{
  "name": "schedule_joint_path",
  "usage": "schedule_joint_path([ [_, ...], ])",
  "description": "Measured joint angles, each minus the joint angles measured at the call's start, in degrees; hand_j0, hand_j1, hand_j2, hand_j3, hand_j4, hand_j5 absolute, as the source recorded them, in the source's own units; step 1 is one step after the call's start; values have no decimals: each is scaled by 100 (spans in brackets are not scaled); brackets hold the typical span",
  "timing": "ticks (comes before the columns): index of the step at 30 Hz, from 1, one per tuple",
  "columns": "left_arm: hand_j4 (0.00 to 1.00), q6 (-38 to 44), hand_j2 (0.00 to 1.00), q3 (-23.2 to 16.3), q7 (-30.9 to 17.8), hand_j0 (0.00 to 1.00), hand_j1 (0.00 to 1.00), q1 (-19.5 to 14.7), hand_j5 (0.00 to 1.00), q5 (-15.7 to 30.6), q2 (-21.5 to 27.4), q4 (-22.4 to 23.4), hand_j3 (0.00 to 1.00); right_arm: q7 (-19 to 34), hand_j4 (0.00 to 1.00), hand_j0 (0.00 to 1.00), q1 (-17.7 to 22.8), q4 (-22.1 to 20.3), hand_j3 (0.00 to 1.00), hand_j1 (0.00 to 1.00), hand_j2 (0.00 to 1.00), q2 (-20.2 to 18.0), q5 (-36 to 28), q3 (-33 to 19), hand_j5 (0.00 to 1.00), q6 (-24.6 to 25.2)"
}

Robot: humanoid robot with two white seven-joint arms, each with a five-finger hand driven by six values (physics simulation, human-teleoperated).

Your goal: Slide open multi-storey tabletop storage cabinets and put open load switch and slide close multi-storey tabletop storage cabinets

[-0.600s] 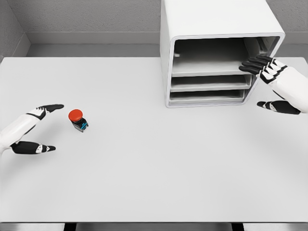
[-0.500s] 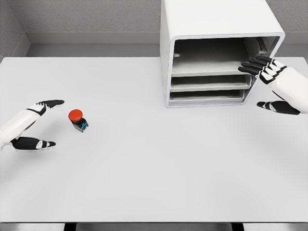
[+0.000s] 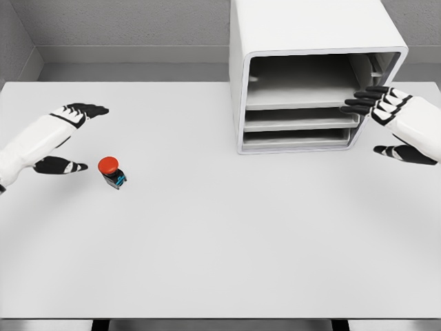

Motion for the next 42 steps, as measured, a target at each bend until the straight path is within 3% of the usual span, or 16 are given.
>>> schedule_joint_path([
  [5, 100, 0, 100, -68, 0, 100, 100, 9, 100, -439, 247, -12, 100, -6, 85, 85, -861, -148, 85, 85, 85, 147, 46, 526, 85, 0],
  [17, 100, 0, 100, -831, 0, 100, 100, -53, 100, -861, 346, -160, 100, 116, 82, 82, -1301, -119, 82, 82, 82, 673, 191, 1294, 82, -1],
  [20, 100, 1, 100, -893, 0, 100, 100, -79, 100, -869, 385, -166, 100, 197, 83, 83, -1723, 106, 83, 83, 83, 889, 203, 1576, 83, -1],
  [32, 100, 1, 100, -1194, 0, 100, 100, -149, 100, -1124, 538, -49, 100, 654, 84, 84, -2118, 1116, 84, 84, 84, 1656, 299, 1965, 84, -3],
  [42, 69, 1, 69, -1455, 0, 69, 69, -211, 69, -1107, 735, -39, 69, 795, 84, 84, -2496, 1817, 84, 84, 84, 1964, 321, 2130, 84, -4],
])
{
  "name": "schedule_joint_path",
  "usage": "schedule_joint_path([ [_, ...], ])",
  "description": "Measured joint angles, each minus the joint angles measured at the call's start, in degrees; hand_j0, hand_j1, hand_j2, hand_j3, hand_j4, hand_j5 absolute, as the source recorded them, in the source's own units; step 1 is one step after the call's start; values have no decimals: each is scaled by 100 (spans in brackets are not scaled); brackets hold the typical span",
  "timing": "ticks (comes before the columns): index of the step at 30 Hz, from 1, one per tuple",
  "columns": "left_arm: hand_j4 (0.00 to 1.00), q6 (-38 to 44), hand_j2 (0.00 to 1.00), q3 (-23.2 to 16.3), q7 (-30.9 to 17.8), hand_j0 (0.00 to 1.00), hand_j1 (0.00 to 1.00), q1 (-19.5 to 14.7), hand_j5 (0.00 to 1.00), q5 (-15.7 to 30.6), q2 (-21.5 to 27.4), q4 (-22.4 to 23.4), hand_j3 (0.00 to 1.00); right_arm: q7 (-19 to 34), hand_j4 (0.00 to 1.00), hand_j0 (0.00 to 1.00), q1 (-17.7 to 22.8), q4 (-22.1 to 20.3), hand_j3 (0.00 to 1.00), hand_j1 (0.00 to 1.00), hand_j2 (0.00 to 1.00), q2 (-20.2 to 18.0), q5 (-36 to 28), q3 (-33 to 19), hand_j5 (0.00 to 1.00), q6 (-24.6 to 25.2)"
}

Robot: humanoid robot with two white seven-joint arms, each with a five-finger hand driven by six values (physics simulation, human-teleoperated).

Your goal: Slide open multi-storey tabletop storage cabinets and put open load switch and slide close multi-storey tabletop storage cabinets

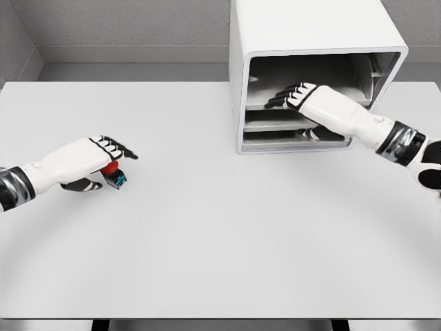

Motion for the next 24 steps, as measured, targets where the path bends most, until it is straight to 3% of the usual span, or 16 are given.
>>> schedule_joint_path([
  [15, 55, 3, 55, -20, 2, 55, 55, 17, 55, 20, 58, -10, 55, 155, 84, 84, -325, 714, 84, 84, 84, 315, 86, 92, 84, -1],
  [24, 43, 6, 43, -19, 3, 43, 43, 26, 43, 21, 59, -18, 43, 141, 85, 85, -281, 763, 85, 85, 85, 334, -54, 136, 85, 21],
])
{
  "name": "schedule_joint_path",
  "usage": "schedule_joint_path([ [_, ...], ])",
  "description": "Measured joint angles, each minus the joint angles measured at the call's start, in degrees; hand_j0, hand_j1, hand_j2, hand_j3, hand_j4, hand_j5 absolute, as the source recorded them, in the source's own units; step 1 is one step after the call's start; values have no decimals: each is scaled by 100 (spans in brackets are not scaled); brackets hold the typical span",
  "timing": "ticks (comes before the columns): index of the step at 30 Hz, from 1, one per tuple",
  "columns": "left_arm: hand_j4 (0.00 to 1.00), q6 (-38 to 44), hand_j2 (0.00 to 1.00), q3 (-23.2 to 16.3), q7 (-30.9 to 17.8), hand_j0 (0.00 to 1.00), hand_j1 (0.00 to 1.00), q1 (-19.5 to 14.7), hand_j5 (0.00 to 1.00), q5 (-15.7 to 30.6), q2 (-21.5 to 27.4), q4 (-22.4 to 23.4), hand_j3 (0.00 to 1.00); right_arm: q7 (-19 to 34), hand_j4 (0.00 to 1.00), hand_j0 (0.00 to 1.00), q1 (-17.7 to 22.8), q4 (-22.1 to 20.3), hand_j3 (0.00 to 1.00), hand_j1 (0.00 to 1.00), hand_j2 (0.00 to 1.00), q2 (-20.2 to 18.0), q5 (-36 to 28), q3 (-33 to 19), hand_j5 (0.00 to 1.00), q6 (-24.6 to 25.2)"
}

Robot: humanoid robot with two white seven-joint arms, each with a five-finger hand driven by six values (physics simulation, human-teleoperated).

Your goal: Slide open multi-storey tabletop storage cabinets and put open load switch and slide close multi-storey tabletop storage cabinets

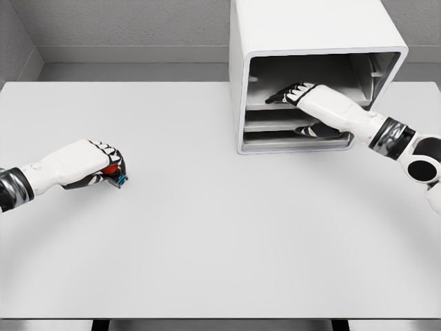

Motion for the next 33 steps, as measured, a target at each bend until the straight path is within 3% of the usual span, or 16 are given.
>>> schedule_joint_path([
  [11, 38, -5, 38, 11, -4, 38, 38, -26, 38, 15, -6, -81, 38, -1, 84, 84, 106, -337, 84, 84, 84, -390, 134, 25, 84, -21],
  [26, 34, -6, 34, 187, -6, 34, 34, 26, 34, 53, -17, -669, 34, -25, 85, 85, 404, -853, 85, 85, 85, -823, 98, -24, 85, -22],
  [33, 34, -7, 34, 321, -5, 34, 34, 35, 34, 341, -53, -945, 34, -29, 85, 85, 510, -1022, 85, 85, 85, -1037, 23, -34, 85, -22],
])
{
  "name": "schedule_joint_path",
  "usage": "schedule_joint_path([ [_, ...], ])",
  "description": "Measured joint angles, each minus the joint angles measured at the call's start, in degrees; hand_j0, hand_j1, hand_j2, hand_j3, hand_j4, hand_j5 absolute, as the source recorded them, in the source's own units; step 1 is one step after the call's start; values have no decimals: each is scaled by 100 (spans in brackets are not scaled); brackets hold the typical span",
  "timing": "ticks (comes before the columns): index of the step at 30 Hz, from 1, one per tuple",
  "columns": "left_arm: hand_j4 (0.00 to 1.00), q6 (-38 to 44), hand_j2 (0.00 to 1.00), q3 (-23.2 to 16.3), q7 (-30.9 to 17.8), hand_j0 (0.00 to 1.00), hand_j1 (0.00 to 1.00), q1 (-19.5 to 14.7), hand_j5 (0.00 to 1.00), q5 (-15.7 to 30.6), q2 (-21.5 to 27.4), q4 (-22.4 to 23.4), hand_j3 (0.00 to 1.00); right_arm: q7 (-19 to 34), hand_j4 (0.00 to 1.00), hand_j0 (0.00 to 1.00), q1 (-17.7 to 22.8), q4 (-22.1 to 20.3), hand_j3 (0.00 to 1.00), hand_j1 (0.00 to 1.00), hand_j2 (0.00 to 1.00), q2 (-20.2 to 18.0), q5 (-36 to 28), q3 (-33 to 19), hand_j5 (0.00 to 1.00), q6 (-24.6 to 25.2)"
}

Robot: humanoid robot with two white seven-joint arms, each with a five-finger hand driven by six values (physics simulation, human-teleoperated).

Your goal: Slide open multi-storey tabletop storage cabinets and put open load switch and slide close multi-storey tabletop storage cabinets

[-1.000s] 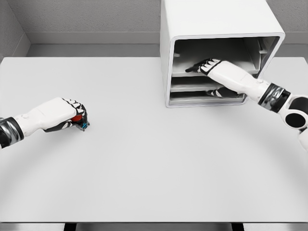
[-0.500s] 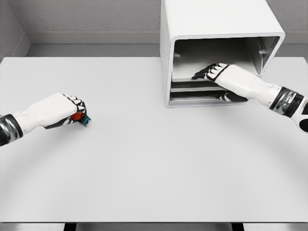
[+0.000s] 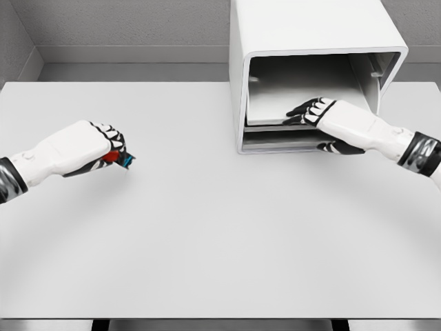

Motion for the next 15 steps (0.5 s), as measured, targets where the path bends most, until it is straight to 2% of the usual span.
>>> schedule_joint_path([
  [3, 34, -1, 34, 24, 0, 34, 34, 0, 34, 206, -11, -81, 34, -12, 85, 85, 53, -27, 85, 85, 85, -56, -11, -8, 85, 1],
  [6, 34, 0, 34, 56, 0, 34, 34, -26, 34, 429, -18, -117, 34, -19, 85, 85, 334, -146, 85, 85, 85, -115, -34, -158, 85, 3],
  [15, 34, -1, 34, 78, -1, 34, 34, -53, 34, 693, -68, -136, 34, -15, 85, 85, 510, -404, 85, 85, 85, -386, -40, -343, 85, 0],
])
